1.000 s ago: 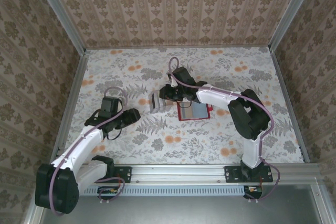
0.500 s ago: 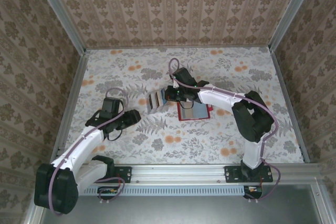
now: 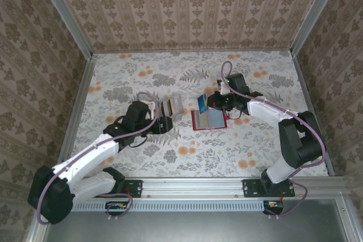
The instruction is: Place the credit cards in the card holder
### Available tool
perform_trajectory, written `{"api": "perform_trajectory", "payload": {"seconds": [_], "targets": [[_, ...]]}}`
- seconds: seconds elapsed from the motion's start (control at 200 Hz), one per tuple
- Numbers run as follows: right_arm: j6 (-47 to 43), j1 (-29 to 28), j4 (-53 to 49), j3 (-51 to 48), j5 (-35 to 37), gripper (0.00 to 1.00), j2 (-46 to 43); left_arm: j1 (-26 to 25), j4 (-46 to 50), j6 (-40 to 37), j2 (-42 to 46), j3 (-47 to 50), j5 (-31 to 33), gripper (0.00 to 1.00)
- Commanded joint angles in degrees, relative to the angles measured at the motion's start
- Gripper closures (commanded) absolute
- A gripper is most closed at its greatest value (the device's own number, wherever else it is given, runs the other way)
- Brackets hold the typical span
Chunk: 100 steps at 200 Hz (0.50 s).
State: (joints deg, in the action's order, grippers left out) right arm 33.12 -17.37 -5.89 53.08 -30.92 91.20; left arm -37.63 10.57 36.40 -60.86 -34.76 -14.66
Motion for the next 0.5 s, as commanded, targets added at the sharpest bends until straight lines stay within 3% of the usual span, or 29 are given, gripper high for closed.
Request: {"api": "perform_trajectory", "payload": {"seconds": [0.0,0.105,0.495], "targets": [[-1.6,2.7,3.7,-5.3,-8.4,1.0,-1.4,-2.3,-5.8,-1.6,-4.4,-2.9,-0.8,0.37],[-1.2,5.3,7.5,-9.0,-10.8,1.0,0.0,-5.8,-3.3,-4.5,-9.3,-6.6,3.4,0.38],[-1.5,10.6,9.8,-12.6,-14.1,1.0,2.4,-9.6,-6.3,-3.1,-21.9,-10.8,6.0,0.4]]}}
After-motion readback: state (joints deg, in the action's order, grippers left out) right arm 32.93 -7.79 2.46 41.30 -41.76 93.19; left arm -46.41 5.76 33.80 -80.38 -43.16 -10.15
